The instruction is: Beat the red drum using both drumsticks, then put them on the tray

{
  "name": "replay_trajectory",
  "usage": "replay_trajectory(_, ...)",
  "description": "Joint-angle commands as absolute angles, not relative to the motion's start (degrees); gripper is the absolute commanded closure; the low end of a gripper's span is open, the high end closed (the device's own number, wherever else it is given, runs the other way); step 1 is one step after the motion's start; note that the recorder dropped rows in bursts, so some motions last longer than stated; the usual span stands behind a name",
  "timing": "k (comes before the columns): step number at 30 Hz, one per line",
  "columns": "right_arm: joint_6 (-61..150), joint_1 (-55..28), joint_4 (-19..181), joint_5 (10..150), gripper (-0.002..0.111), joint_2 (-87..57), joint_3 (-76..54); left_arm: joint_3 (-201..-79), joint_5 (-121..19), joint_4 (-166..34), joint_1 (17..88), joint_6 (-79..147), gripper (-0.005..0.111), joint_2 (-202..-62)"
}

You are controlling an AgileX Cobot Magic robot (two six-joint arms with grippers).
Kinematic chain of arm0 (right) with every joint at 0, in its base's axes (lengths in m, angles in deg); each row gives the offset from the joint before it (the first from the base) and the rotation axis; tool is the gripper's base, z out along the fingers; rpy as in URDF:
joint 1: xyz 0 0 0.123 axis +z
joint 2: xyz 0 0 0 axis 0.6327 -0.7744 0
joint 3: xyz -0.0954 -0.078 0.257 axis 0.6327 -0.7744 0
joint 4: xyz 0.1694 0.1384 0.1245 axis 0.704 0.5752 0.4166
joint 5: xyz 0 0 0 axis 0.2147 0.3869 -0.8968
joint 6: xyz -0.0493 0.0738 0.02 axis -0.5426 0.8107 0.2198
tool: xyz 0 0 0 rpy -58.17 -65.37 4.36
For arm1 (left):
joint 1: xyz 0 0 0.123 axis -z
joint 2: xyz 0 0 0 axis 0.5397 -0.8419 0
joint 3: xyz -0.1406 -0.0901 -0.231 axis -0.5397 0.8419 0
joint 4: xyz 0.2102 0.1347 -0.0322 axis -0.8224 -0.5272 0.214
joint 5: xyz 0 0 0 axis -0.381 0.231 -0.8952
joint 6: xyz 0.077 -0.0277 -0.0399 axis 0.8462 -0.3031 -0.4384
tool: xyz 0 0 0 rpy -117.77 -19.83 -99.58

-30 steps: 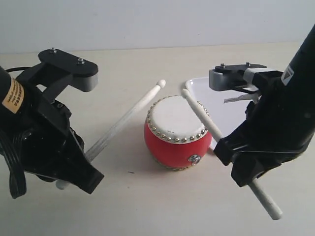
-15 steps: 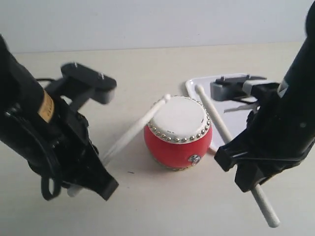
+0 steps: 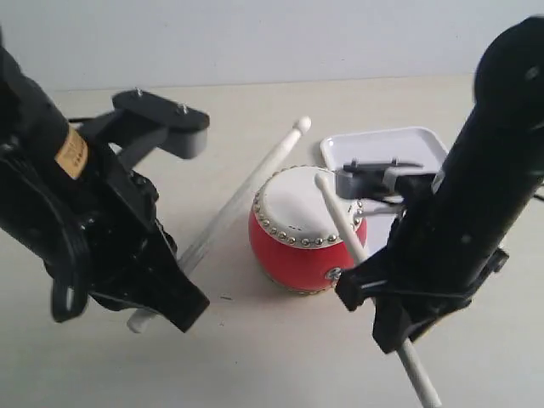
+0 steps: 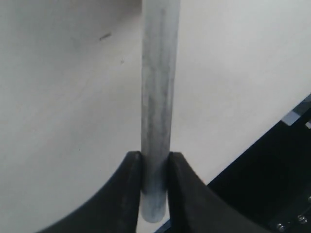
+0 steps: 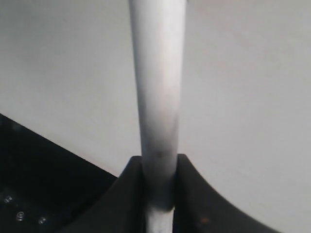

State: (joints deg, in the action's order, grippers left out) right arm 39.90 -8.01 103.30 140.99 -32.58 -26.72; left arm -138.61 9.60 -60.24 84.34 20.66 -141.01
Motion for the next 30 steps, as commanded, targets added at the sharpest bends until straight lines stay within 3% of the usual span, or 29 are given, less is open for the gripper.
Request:
replay_trajectory(1, 39.4, -7.91, 103.66, 144.03, 0.108, -38.95, -27.07, -138.84, 10.74, -60.19, 84.67, 19.99, 0.107, -137.01)
replay_trajectory(7, 43.26, -7.91, 103.86, 145.11, 0.108, -17.26, -27.07, -130.42, 2.69, -56.0, 84.67, 22.16, 0.107, -150.02)
replay_trajectory(10, 43.26, -7.91, 103.75, 141.29, 0.108, -12.9, -27.31, -130.9, 2.68, -54.14, 84.67, 24.48, 0.107, -155.45)
replay_trajectory(25, 37.72, -7.91, 105.71, 137.13, 0.108, -41.6, -27.31, -136.54, 10.0, -54.66, 84.67, 20.82, 0.107, -137.88)
replay_trajectory(30, 38.2, -7.91, 105.85, 140.34, 0.108, -35.39, -27.31, -136.54, 8.23, -56.34, 84.67, 21.04, 0.107, -140.39)
